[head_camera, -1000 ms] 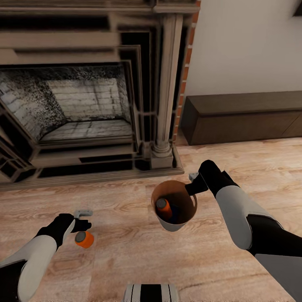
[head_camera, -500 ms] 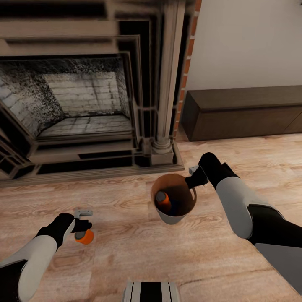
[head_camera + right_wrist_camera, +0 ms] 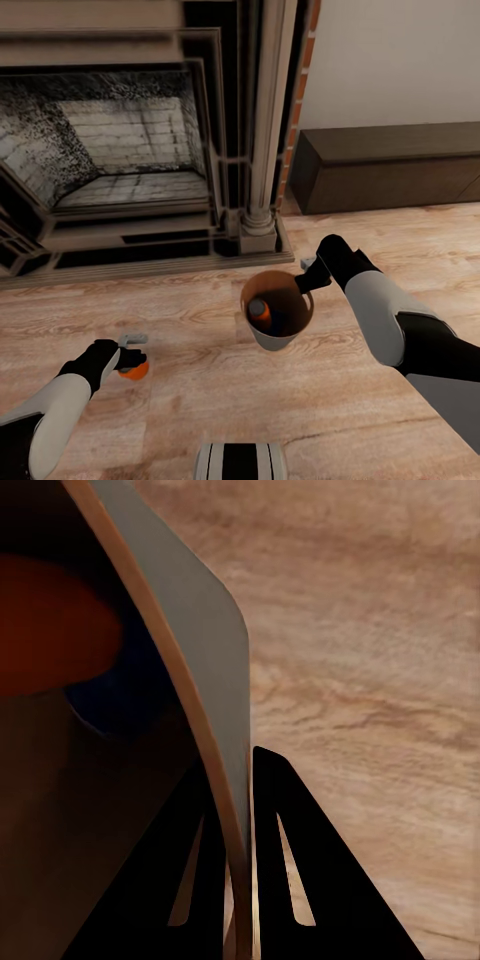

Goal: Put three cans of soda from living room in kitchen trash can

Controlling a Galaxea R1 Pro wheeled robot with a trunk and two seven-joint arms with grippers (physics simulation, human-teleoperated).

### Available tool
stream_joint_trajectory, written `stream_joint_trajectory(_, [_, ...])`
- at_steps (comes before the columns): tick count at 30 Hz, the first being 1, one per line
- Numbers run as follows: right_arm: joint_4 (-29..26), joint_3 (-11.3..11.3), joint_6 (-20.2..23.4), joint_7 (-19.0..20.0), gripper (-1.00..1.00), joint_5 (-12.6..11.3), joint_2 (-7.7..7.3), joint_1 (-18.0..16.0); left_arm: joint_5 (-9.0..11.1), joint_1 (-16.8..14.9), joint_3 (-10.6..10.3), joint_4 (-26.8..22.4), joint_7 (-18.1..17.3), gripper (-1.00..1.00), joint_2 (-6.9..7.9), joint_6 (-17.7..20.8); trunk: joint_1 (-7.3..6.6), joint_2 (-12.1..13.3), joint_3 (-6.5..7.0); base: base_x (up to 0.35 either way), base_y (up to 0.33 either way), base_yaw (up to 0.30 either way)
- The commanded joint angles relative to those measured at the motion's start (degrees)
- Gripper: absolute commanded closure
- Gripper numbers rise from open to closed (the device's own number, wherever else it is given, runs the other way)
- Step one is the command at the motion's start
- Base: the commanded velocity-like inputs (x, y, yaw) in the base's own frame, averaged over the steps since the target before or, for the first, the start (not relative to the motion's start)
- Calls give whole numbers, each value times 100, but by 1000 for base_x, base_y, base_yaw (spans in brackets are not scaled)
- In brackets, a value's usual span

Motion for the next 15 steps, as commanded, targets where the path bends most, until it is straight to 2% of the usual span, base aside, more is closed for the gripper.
stream_joint_trajectory(1, [1,-30,53,32,100,-144,1,-2,0,0,0,0,1,-100,0,-1,1,-2,-22,0,0,0])
stream_joint_trajectory(5, [2,-30,53,32,100,-145,-1,3,0,0,0,0,5,-100,0,-3,11,-8,-111,0,0,0])
stream_joint_trajectory(10, [-1,-34,53,32,100,-145,-17,4,9,0,0,-2,9,-100,2,-9,11,-8,-111,2,1,0])
stream_joint_trajectory(15, [-3,-31,53,32,100,-145,-21,11,10,0,0,-6,8,-100,9,-13,11,-8,-111,137,94,0])
